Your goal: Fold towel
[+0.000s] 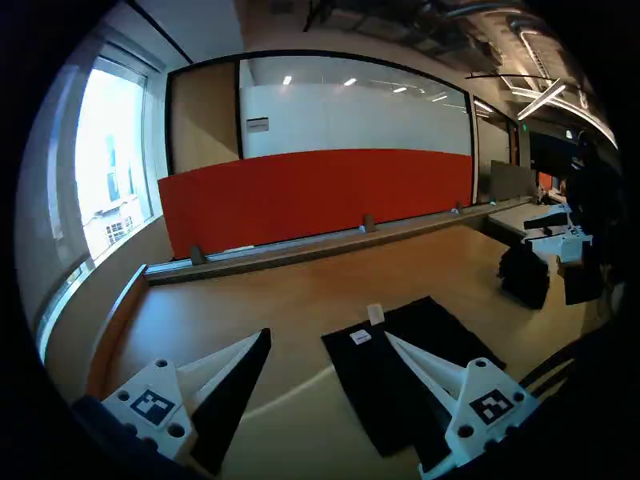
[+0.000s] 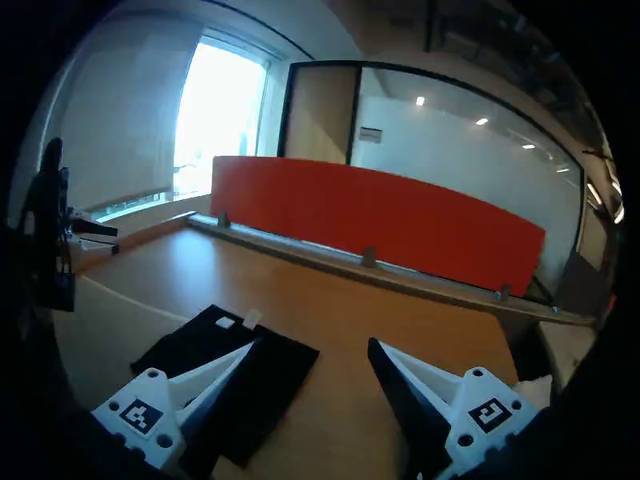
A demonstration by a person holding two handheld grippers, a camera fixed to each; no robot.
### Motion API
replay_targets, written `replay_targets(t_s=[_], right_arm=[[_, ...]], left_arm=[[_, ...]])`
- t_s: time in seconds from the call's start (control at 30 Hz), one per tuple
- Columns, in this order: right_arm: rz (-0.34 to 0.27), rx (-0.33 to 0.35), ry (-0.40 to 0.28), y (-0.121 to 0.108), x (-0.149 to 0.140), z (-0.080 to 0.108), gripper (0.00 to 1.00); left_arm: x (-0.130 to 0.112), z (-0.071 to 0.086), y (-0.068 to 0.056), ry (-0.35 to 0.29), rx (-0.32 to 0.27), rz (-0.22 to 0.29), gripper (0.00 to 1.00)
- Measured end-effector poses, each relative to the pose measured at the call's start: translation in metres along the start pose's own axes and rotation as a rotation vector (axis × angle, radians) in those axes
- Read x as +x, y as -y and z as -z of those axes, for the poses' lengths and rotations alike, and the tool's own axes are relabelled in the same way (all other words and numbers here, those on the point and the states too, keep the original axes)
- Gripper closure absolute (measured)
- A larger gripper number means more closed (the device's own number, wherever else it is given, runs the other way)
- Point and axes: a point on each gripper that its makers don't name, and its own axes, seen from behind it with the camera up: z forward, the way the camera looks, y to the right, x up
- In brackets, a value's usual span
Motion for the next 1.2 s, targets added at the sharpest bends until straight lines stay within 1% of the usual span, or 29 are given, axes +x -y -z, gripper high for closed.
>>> replay_targets(t_s=[0.1, 0.27, 0.47, 0.67, 1.2], right_arm=[[0.024, 0.029, 0.021, 0.012, -0.019, 0.0, 0.0], [0.056, 0.071, 0.057, 0.027, -0.041, -0.006, 0.0], [0.065, 0.103, 0.086, 0.041, -0.063, -0.013, 0.0], [0.062, 0.109, 0.114, 0.046, -0.083, -0.017, 0.0], [0.057, 0.119, 0.198, 0.058, -0.14, -0.022, 0.0]], left_arm=[[-0.011, -0.003, -0.006, 0.029, -0.024, -0.024, 0.06], [-0.028, -0.005, -0.015, 0.065, -0.052, -0.053, 0.06], [-0.045, -0.006, -0.026, 0.093, -0.076, -0.057, 0.06], [-0.065, -0.01, -0.034, 0.123, -0.094, -0.054, 0.06], [-0.123, -0.023, -0.054, 0.22, -0.143, -0.078, 0.06]])
